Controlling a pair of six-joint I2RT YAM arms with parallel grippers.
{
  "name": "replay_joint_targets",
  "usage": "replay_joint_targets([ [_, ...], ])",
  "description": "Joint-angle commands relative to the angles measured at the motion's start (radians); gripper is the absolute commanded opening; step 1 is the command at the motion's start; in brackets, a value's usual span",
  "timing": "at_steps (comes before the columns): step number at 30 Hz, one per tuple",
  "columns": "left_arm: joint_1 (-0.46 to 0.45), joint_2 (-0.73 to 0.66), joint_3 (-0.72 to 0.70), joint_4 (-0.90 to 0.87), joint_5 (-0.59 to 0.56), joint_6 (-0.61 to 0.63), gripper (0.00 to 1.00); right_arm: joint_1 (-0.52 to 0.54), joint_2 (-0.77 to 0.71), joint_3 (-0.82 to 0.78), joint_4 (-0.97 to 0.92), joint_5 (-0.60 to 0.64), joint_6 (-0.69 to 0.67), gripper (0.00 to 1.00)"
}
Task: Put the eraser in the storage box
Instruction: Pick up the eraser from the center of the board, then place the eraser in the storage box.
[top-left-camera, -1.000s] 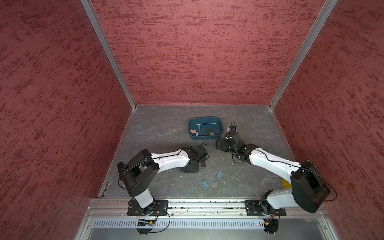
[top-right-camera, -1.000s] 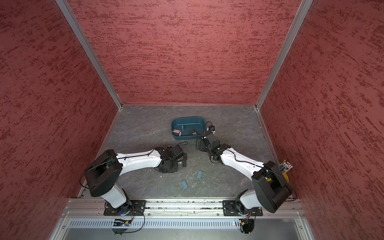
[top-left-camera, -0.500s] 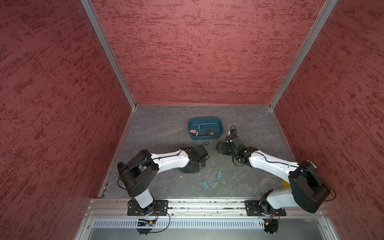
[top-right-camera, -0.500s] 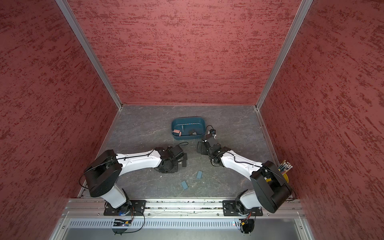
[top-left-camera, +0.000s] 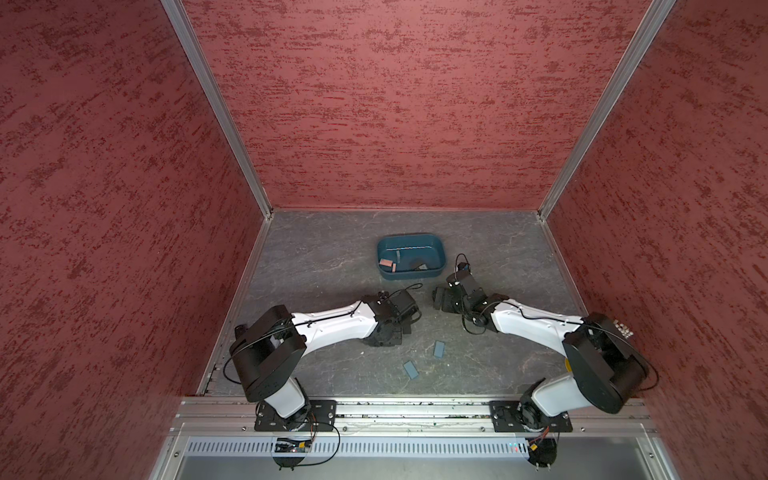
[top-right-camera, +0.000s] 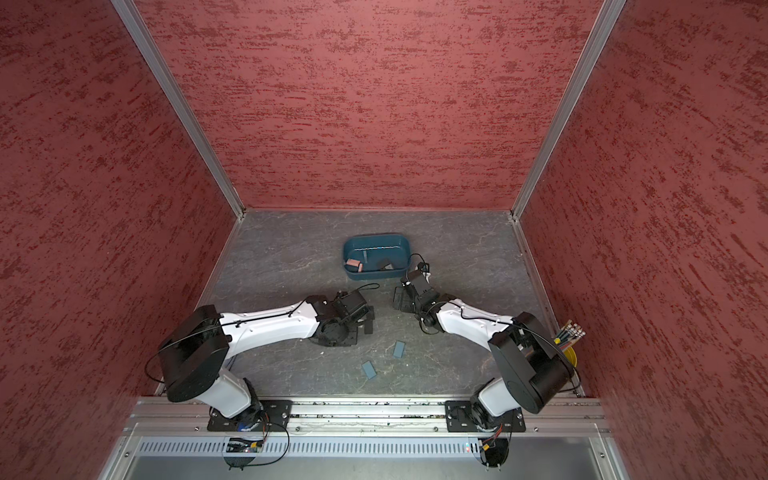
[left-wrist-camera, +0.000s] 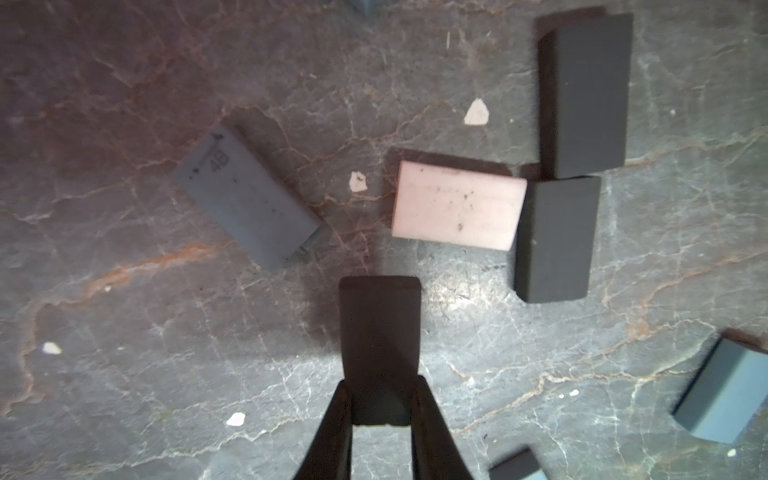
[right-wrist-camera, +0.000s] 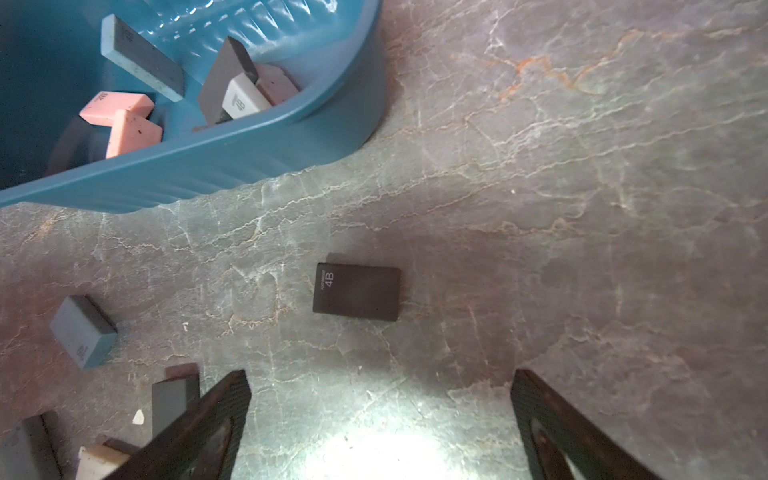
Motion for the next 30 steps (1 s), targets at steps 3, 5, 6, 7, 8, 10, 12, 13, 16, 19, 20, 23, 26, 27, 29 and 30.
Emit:
replay_joint_targets([
  [3,-0.009,-0.063,0.03,-0.047,-0.025,-0.014,0.11,0.0,0.011,0.008,0.03,0.023,0.021,0.99],
  [5,-0.009,-0.084,0.035,-0.054,-0.024,-0.006,0.1,-0.001,0.02,0.009,0.036,0.016,0.023,0.99],
  [6,-0.007,-0.093,0.039,-0.057,-0.021,0.002,0.1,-0.002,0.022,0.009,0.036,0.016,0.025,0.99],
  [7,-0.004,-0.099,0.05,-0.069,-0.024,0.009,0.1,0.0,0.023,0.008,0.04,0.015,0.027,0.99],
  [8,-0.003,-0.106,0.064,-0.085,-0.034,0.016,0.09,-0.001,0.023,0.002,0.048,0.014,0.027,0.99],
  [10,0.001,-0.115,0.094,-0.111,-0.049,0.034,0.09,-0.002,0.023,-0.008,0.061,0.01,0.028,0.99],
  [12,0.014,-0.126,0.123,-0.126,-0.058,0.056,0.09,-0.001,0.027,-0.012,0.071,0.0,0.03,0.99],
  [13,0.024,-0.129,0.14,-0.13,-0.055,0.068,0.09,-0.002,0.03,-0.013,0.073,-0.004,0.032,0.99],
  [16,0.058,-0.123,0.2,-0.154,-0.054,0.108,0.09,-0.002,0.036,-0.021,0.085,-0.009,0.033,0.99],
  [19,0.099,-0.103,0.276,-0.172,-0.039,0.164,0.09,-0.001,0.034,-0.034,0.097,-0.01,0.034,0.99],
  [20,0.111,-0.094,0.305,-0.178,-0.037,0.179,0.09,-0.002,0.035,-0.037,0.1,-0.011,0.033,0.99],
  [23,0.165,-0.04,0.416,-0.211,-0.025,0.236,0.09,-0.002,0.034,-0.043,0.105,-0.012,0.032,0.99],
  [26,0.209,0.021,0.533,-0.245,-0.012,0.282,0.09,-0.002,0.028,-0.044,0.104,-0.012,0.029,0.99],
  [27,0.221,0.043,0.567,-0.256,-0.01,0.298,0.09,0.0,0.023,-0.045,0.106,-0.012,0.027,0.99],
  [29,0.24,0.089,0.638,-0.28,-0.002,0.317,0.09,0.0,0.016,-0.047,0.109,-0.014,0.023,0.99],
  [30,0.251,0.114,0.673,-0.292,0.003,0.325,0.09,-0.001,0.015,-0.048,0.11,-0.015,0.02,0.99],
])
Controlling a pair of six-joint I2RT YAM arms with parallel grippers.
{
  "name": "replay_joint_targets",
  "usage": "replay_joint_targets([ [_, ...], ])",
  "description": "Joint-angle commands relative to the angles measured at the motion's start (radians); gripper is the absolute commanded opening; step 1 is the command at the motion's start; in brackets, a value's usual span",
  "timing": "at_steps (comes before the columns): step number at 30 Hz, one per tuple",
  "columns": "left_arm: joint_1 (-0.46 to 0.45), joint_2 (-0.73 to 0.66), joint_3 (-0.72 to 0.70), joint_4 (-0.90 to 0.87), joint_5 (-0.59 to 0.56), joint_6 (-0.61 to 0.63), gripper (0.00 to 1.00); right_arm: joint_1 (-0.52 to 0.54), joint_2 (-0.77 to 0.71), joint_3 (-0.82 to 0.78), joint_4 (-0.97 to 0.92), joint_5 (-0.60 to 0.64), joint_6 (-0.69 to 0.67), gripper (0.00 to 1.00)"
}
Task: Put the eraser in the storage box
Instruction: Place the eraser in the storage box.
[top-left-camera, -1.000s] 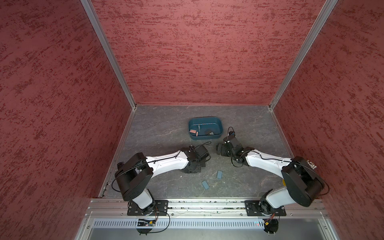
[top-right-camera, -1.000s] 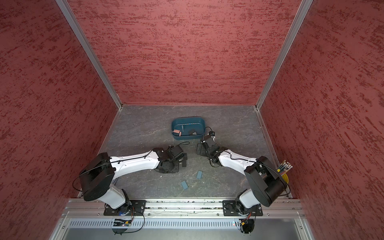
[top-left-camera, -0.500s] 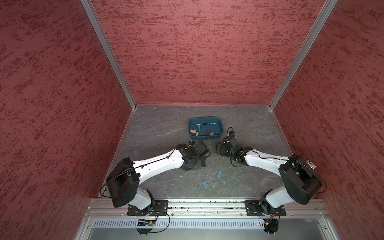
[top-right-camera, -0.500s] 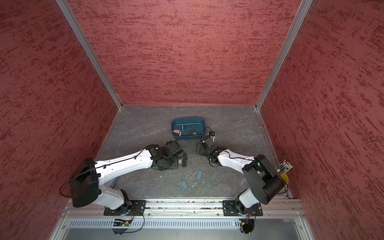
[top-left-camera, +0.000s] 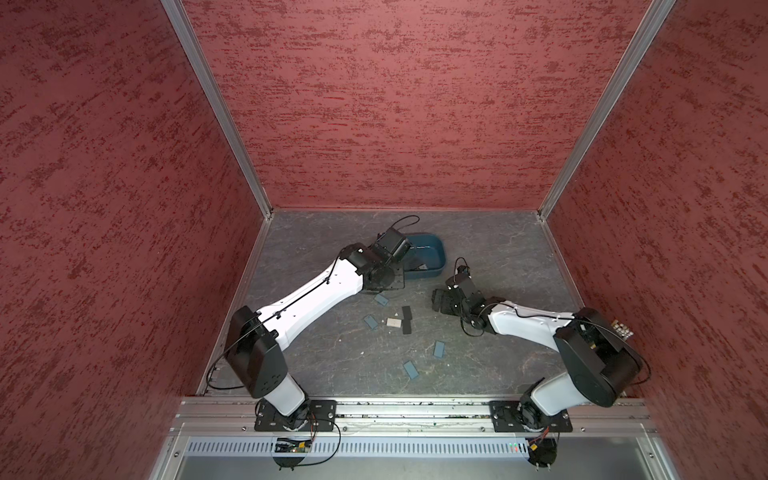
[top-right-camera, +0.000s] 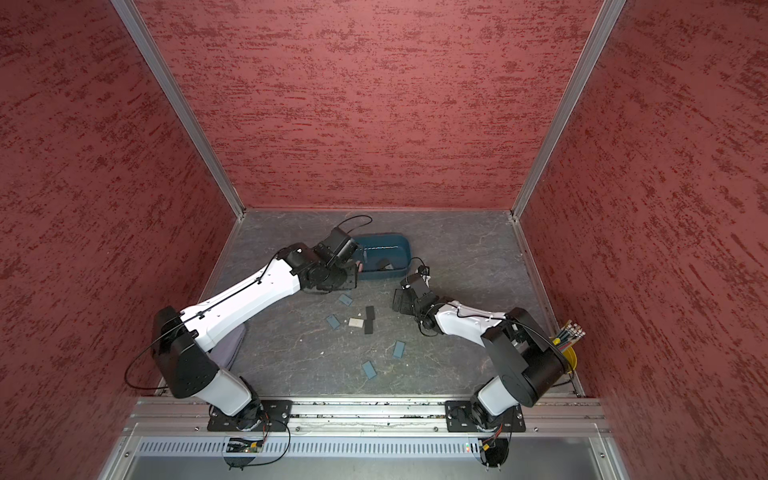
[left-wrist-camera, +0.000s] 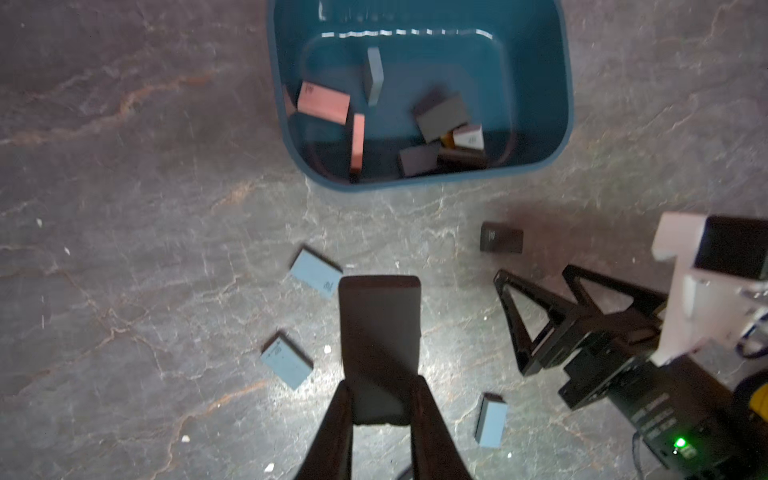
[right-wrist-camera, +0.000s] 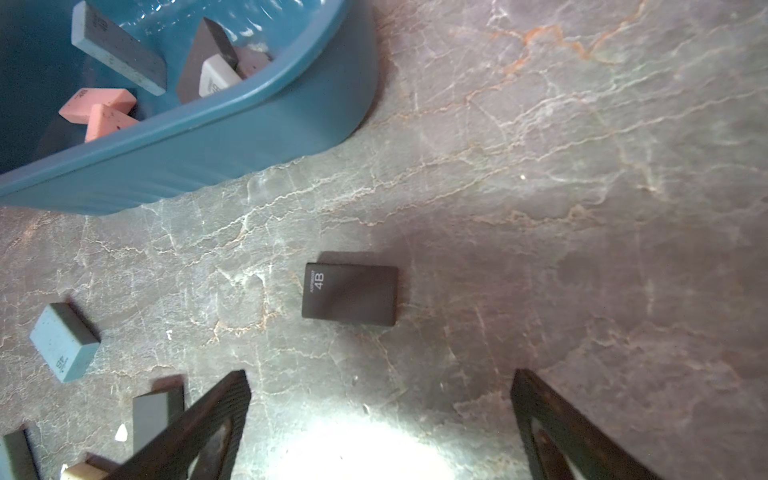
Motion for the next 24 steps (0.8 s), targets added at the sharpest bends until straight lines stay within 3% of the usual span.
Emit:
replay_joint_targets([
  [1,0.028,0.071,0.094,-0.067,0.025,0.071,0.09,-0.002,-0.014,-0.011,0.031,-0.009,-0.006,0.99],
  [15,0.155,0.395,0.348,-0.097,0.13,0.087,0.09,-0.001,-0.033,-0.02,0.031,-0.013,-0.009,0.99],
  [24,0.163,0.531,0.469,-0.092,0.059,0.124,0.1,0.006,-0.016,-0.009,0.028,-0.021,-0.003,0.99],
])
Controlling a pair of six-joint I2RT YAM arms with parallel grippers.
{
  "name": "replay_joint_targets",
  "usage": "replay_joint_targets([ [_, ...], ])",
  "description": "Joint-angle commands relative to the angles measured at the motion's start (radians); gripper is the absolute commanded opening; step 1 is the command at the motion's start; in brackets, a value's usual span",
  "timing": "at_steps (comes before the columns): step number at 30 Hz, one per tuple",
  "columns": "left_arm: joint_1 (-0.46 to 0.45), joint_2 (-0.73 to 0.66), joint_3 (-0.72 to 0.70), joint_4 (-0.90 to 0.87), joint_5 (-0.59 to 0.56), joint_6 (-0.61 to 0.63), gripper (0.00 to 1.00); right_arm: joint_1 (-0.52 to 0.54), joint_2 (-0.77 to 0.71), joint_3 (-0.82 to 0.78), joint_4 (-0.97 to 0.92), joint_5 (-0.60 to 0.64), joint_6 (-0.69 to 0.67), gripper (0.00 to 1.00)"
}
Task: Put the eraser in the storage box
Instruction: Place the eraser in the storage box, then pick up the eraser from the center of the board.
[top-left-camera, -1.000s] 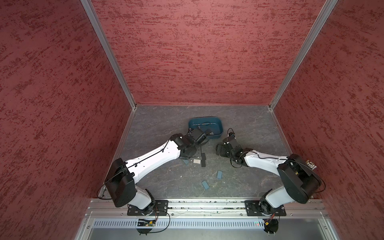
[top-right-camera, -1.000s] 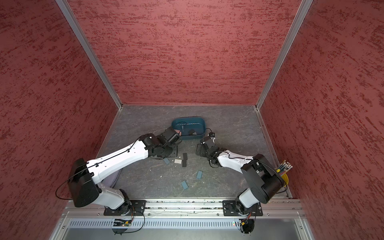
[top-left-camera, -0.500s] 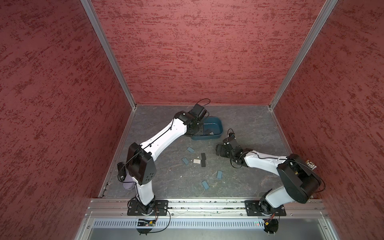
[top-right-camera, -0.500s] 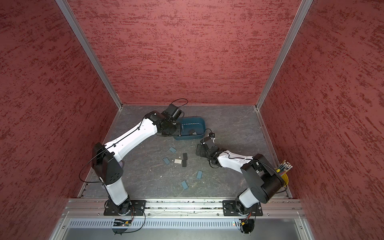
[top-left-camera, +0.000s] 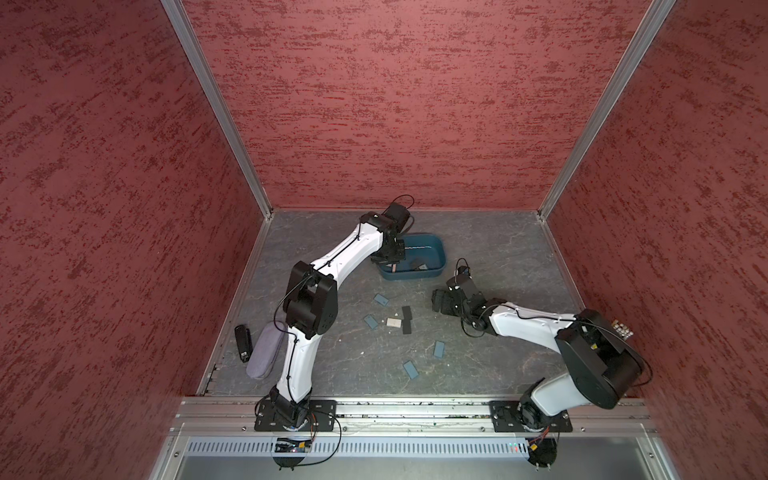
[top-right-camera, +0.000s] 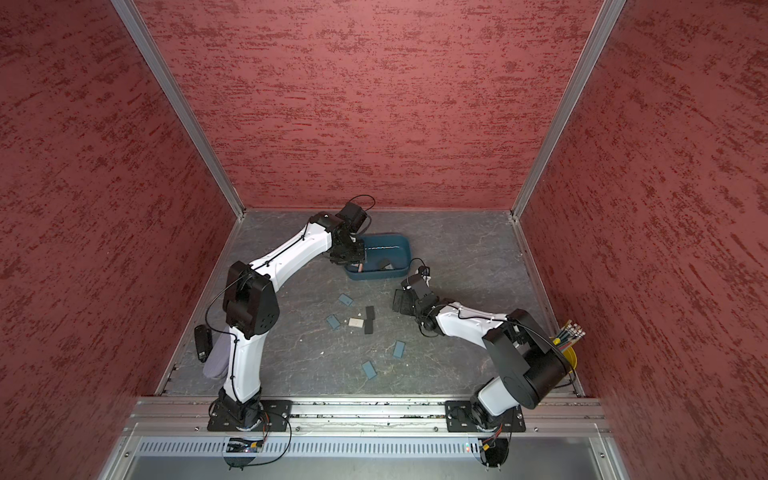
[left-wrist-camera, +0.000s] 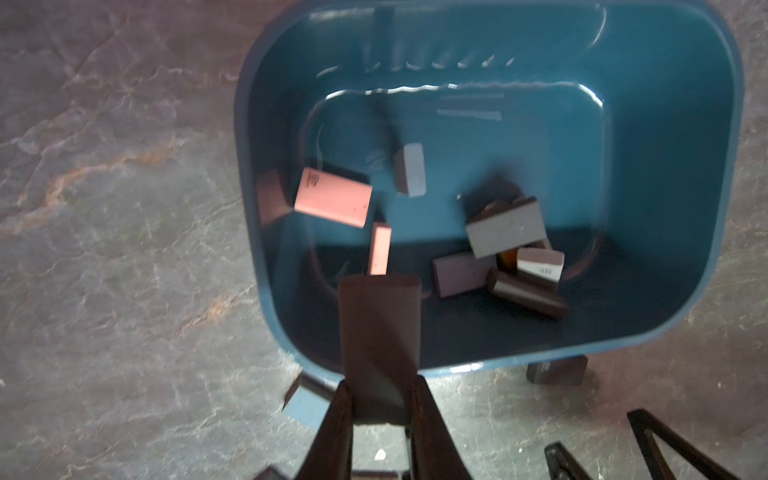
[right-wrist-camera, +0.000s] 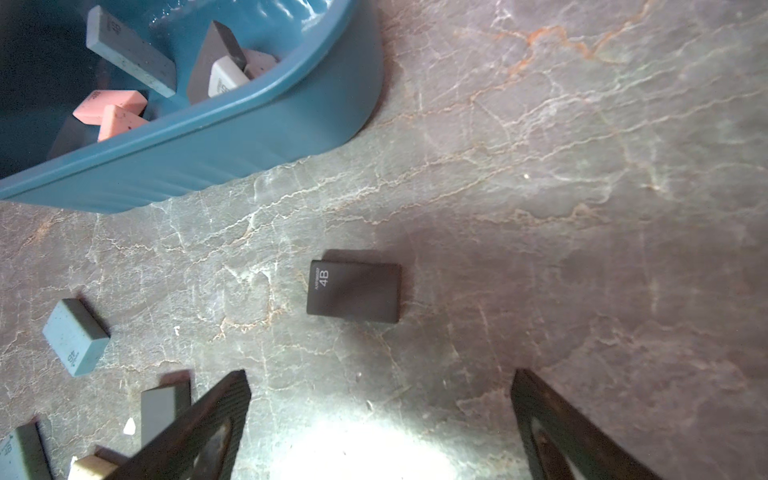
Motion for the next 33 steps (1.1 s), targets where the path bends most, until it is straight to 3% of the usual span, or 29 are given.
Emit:
replay_joint_targets([
  [1,0.004,0.048,0.053,-0.011,-0.031,0.029,0.1,0.006,0.003,0.015,0.004,-0.011,-0.003,0.98],
  [10,0.021,0.113,0.08,0.003,-0.053,0.047,0.17,0.01,0.054,0.077,-0.031,0.011,-0.016,0.97],
  [18,0.023,0.116,0.088,0.003,-0.052,0.058,0.3,0.011,0.099,0.141,-0.059,0.025,-0.033,0.94],
  [22,0.023,0.094,0.078,0.001,-0.042,0.061,0.6,0.012,0.122,0.162,-0.075,0.044,-0.033,0.93],
  [27,0.02,0.034,0.052,0.006,-0.019,0.047,0.85,0.014,0.138,0.174,-0.085,0.048,-0.026,0.89],
  [33,0.007,-0.085,-0.004,0.001,-0.026,0.031,0.95,0.018,0.153,0.189,-0.106,0.069,-0.021,0.85],
])
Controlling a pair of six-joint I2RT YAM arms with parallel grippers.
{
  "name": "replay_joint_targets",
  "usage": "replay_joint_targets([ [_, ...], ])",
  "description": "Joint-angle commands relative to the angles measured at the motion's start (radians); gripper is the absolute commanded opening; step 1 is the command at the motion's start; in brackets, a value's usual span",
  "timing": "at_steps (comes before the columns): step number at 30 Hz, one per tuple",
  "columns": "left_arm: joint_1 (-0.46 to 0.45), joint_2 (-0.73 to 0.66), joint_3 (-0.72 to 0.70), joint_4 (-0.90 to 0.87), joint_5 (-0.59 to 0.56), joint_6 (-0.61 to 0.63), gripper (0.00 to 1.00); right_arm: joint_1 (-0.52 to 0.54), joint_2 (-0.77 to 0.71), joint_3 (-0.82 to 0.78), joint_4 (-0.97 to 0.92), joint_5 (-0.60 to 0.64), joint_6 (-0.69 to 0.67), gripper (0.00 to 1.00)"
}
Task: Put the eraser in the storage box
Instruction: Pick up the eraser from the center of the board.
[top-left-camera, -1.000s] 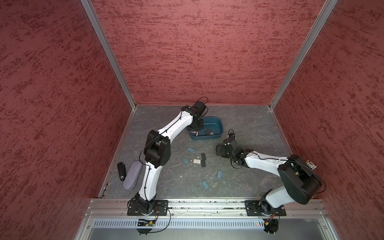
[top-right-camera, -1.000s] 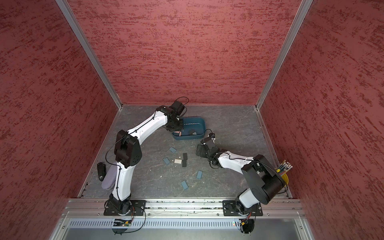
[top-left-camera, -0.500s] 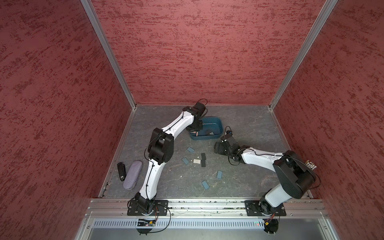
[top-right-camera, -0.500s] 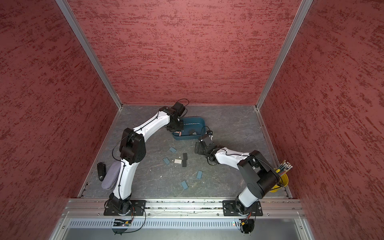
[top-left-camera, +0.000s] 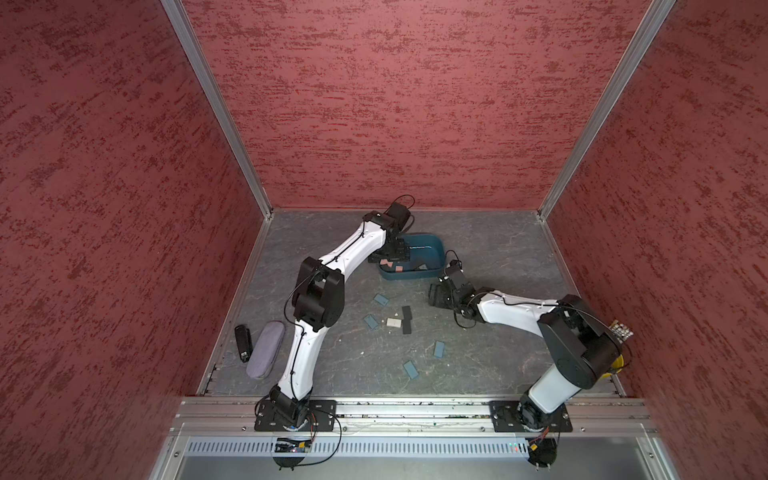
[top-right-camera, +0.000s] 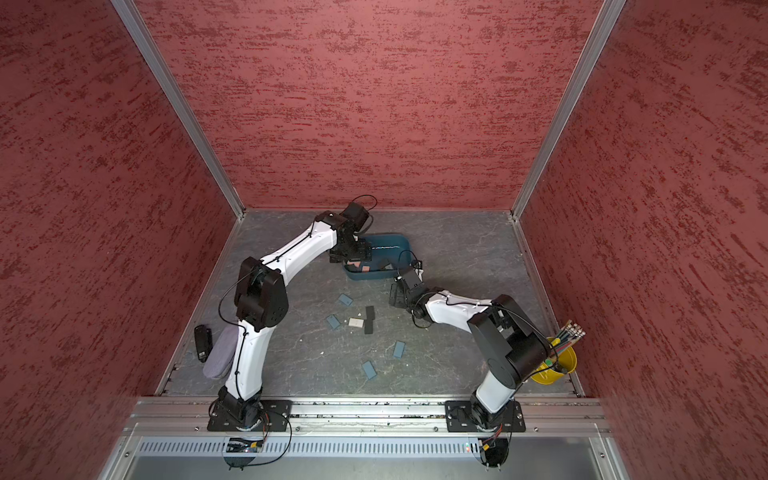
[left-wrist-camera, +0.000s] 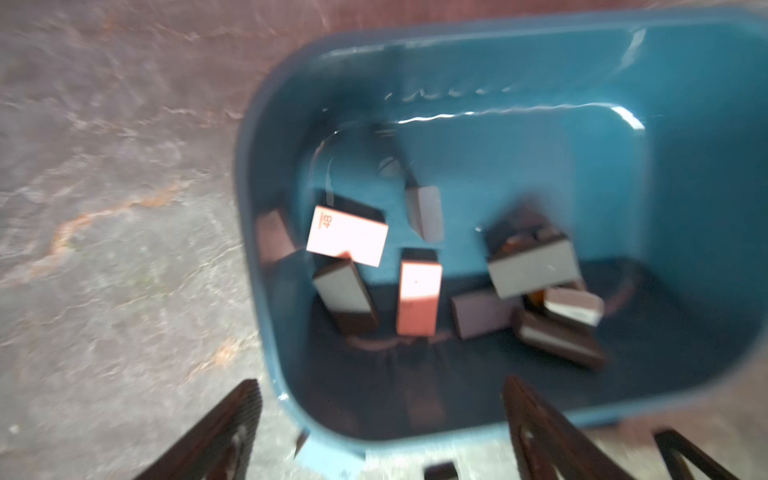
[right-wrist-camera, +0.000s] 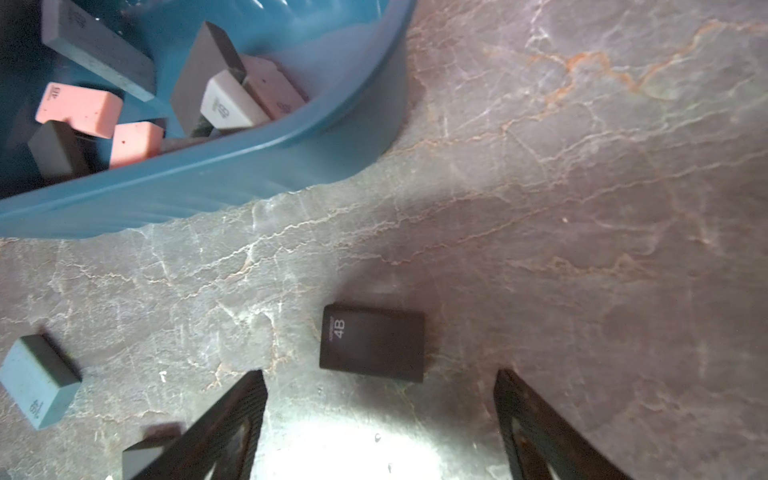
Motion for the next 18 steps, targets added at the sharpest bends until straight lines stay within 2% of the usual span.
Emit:
replay_joint_targets([
  [1,-0.014,-0.112,-0.037,-0.005,-0.016,-0.014,0.96,0.008,0.02,0.036,-0.027,0.042,0.001,0.84],
  [9,-0.02,-0.274,-0.23,0.063,-0.034,-0.035,0.99,0.009,0.048,0.051,-0.05,0.067,0.022,0.74],
  [18,-0.018,-0.31,-0.283,0.087,-0.02,-0.052,1.0,0.021,0.051,0.097,-0.109,0.083,0.048,0.66],
])
